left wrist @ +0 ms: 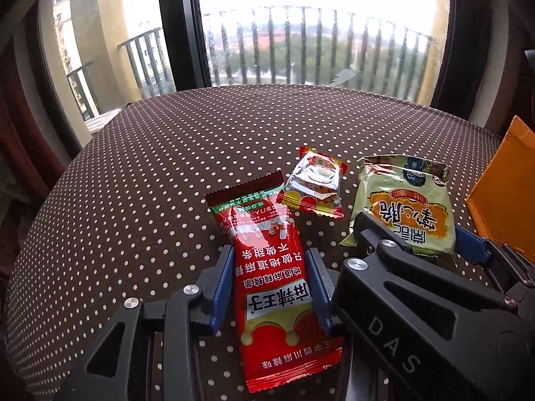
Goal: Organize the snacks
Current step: 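Grasp the red stick packet with the left tool while the right tool grasps the green-yellow packet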
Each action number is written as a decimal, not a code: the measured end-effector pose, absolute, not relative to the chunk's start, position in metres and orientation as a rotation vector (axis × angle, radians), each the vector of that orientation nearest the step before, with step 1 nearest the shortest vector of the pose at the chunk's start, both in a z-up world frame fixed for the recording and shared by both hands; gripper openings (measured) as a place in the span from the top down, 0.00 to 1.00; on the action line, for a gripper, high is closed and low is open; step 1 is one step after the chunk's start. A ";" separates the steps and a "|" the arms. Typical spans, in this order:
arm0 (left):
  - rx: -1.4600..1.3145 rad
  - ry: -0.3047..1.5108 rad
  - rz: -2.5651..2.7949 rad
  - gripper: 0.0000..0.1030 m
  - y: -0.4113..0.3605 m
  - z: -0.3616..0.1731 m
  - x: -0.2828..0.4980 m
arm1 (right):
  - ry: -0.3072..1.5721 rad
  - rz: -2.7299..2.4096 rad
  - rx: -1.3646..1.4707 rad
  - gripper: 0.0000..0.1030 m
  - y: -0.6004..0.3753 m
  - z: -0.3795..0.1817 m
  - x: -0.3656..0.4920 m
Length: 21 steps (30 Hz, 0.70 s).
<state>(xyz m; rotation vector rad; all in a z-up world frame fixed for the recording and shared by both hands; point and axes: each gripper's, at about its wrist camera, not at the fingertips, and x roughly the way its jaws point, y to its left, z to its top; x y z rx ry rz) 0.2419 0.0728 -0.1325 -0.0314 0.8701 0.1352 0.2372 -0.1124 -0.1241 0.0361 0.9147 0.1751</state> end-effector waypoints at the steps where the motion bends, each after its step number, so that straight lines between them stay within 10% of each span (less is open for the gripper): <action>1: -0.026 0.868 0.134 0.62 0.072 -0.132 0.238 | 0.919 0.181 0.042 0.24 -0.114 -0.124 0.233; 21: -0.048 0.788 0.102 0.65 0.066 -0.101 0.162 | 0.854 0.225 0.041 0.27 -0.142 -0.090 0.147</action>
